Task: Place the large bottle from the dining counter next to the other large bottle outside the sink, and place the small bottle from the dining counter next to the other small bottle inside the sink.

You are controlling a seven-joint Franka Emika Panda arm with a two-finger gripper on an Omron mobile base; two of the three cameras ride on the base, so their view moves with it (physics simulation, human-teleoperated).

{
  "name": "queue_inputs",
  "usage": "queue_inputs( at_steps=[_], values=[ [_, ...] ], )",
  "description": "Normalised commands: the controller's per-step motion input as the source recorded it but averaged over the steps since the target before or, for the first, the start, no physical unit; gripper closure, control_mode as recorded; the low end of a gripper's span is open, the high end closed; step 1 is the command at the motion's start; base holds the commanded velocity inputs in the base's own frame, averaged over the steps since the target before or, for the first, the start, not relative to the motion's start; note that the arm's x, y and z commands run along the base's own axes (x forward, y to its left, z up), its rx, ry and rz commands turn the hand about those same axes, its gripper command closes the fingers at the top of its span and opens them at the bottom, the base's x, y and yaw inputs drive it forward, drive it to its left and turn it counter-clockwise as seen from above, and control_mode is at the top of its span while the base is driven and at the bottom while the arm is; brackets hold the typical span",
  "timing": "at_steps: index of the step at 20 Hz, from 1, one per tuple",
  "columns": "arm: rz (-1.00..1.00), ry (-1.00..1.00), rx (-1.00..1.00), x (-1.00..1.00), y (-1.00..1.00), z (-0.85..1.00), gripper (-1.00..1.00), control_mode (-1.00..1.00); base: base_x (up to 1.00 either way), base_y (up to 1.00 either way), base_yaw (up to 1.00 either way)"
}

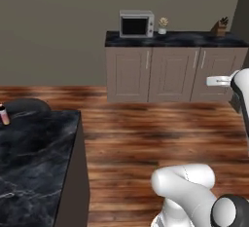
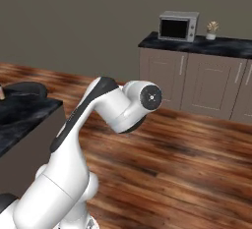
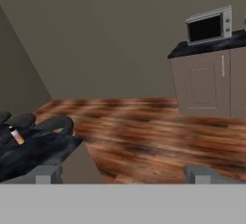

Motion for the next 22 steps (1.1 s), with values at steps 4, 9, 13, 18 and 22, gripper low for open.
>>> queue_inputs(
  at_steps=[4,9,13,18,22],
  values=[
    [0.0,0.0,0.0,0.0,0.0,0.0,-1.0,1.0,0.61,-0.13,0.0],
    [0.0,0.0,0.0,0.0,0.0,0.0,-1.0,1.0,0.57,-0.02,0.05],
    [0.0,0.0,0.0,0.0,0.0,0.0,-1.0,1.0,0.6,0.0,0.1],
    [0.0,0.0,0.0,0.0,0.0,0.0,-1.0,1.0,0.38,0.03,0.16],
    [0.0,0.0,0.0,0.0,0.0,0.0,-1.0,1.0,-0.01,0.21,0.28]
  ],
)
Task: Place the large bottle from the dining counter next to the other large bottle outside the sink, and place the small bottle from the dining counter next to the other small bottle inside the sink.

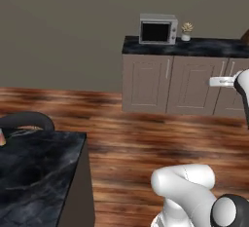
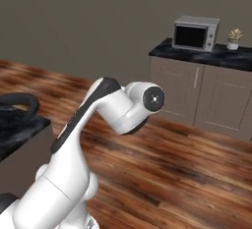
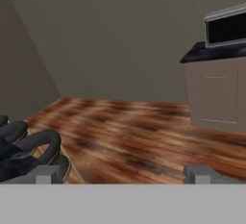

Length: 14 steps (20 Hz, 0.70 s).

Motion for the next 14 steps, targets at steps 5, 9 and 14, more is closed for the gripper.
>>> queue_inputs(
  at_steps=[5,9,14],
  values=[
    [0.0,0.0,0.0,0.0,0.0,0.0,-1.0,1.0,-0.12,0.28,0.36],
    [0.0,0.0,0.0,0.0,0.0,0.0,-1.0,1.0,-0.02,0.26,0.39],
    [0.0,0.0,0.0,0.0,0.0,0.0,-1.0,1.0,0.0,0.26,0.43]
  ],
)
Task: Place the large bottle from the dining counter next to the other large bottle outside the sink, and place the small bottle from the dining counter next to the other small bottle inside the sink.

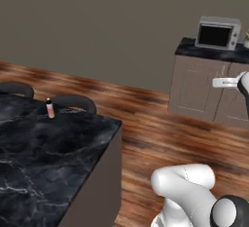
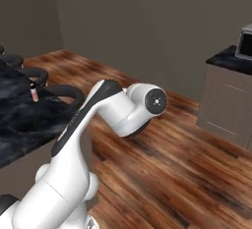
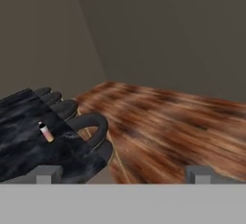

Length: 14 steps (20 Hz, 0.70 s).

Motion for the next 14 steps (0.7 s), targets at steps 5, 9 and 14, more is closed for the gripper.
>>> queue_inputs(
  at_steps=[5,9,14],
  values=[
    [0.0,0.0,0.0,0.0,0.0,0.0,-1.0,1.0,0.0,0.25,0.45],
    [0.0,0.0,0.0,0.0,0.0,0.0,-1.0,1.0,0.05,0.24,0.44],
    [0.0,0.0,0.0,0.0,0.0,0.0,-1.0,1.0,0.13,0.2,0.43]
  ],
)
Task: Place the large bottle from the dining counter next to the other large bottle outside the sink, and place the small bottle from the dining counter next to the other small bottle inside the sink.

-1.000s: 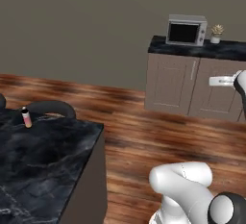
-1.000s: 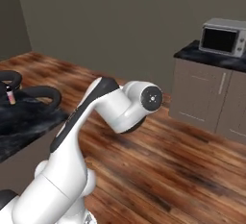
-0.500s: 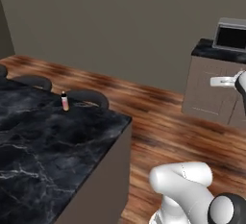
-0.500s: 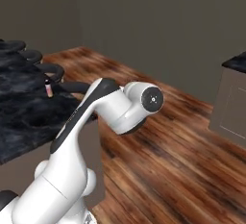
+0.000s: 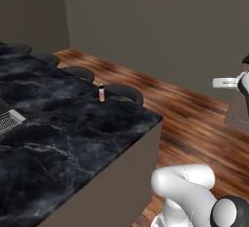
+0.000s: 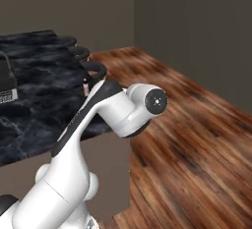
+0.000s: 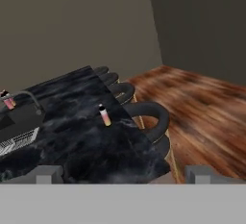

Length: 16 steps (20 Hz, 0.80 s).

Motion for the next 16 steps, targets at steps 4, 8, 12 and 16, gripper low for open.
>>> queue_inputs(
  at_steps=[4,8,12,16],
  values=[
    [0.0,0.0,0.0,0.0,0.0,0.0,-1.0,1.0,0.21,0.14,0.43],
    [0.0,0.0,0.0,0.0,0.0,0.0,-1.0,1.0,0.33,0.07,0.42],
    [0.0,0.0,0.0,0.0,0.0,0.0,-1.0,1.0,0.41,-0.03,0.37],
    [0.0,0.0,0.0,0.0,0.0,0.0,-1.0,1.0,0.42,-0.2,0.35]
  ],
)
